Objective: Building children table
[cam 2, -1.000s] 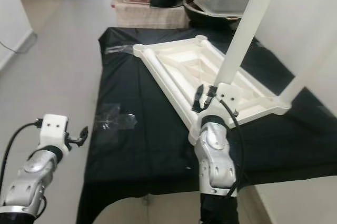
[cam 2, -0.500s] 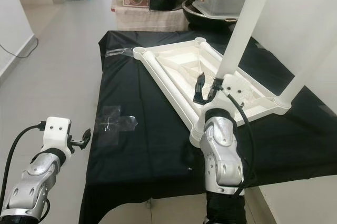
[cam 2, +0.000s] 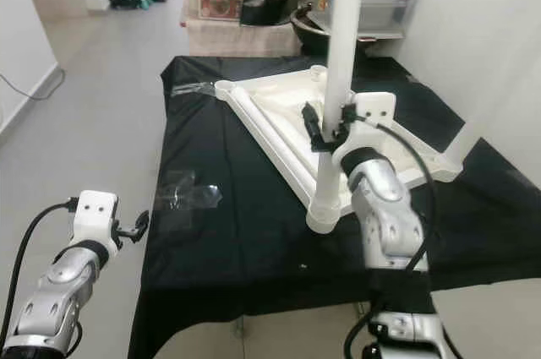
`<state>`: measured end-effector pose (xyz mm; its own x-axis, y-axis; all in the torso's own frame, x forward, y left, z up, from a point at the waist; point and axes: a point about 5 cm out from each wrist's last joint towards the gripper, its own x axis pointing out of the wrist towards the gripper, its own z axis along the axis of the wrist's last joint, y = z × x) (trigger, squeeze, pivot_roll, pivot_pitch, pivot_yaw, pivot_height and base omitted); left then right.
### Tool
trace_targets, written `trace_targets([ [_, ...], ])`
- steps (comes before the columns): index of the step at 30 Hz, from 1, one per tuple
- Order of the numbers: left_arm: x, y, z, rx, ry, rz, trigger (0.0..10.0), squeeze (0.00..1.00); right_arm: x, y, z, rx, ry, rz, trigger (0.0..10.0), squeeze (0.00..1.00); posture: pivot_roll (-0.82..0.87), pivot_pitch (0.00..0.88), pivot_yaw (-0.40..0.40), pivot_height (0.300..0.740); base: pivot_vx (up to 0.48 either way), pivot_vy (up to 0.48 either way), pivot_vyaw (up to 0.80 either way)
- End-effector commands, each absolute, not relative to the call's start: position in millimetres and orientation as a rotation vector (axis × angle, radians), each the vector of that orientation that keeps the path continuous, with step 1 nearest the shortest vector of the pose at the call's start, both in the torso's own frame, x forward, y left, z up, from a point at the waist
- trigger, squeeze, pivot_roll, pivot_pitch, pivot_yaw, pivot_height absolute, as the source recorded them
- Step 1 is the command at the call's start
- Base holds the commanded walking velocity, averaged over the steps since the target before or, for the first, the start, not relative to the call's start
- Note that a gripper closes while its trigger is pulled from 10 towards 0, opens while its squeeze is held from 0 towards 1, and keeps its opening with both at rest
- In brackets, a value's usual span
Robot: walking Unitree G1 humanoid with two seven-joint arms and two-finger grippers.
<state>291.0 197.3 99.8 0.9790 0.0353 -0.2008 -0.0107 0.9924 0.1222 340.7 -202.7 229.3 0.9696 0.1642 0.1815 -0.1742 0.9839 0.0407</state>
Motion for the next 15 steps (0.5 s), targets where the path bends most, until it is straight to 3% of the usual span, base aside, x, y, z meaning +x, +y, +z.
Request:
trace_targets([
  [1, 290, 199, 98, 0.142, 0.212, 0.022, 10.0, 0.00, 342, -206, 229, 0.065, -0.169, 0.176, 10.0, 1.00, 0.03, 0.000, -0.076, 0.740, 0.000, 0.000, 0.00],
  [8, 289, 200, 98, 0.146, 0.214, 0.021, 10.0, 0.00, 353, -226, 226, 0.015, -0.131, 0.169, 10.0, 1.00, 0.03, 0.000, -0.074, 0.740, 0.000, 0.000, 0.00],
  [9, 289, 201, 98, 0.148, 0.214, 0.020, 10.0, 0.00, 352, -225, 224, 0.019, -0.130, 0.183, 4.9, 1.00, 0.03, 0.000, -0.074, 0.740, 0.000, 0.000, 0.00],
  [11, 289, 201, 98, 0.148, 0.214, 0.020, 10.0, 0.00, 352, -225, 224, 0.019, -0.130, 0.183, 4.9, 1.00, 0.03, 0.000, -0.074, 0.740, 0.000, 0.000, 0.00],
  [12, 289, 201, 98, 0.149, 0.214, 0.020, 10.0, 0.00, 351, -222, 222, 0.018, -0.126, 0.205, 0.0, 1.00, 0.03, 0.000, -0.073, 0.740, 0.000, 0.000, 0.00],
  [15, 290, 203, 99, 0.155, 0.214, 0.020, 10.0, 0.00, 348, -217, 209, 0.005, -0.099, 0.261, 0.0, 1.00, 0.03, 0.000, -0.070, 0.740, 0.000, 0.000, 0.00],
])
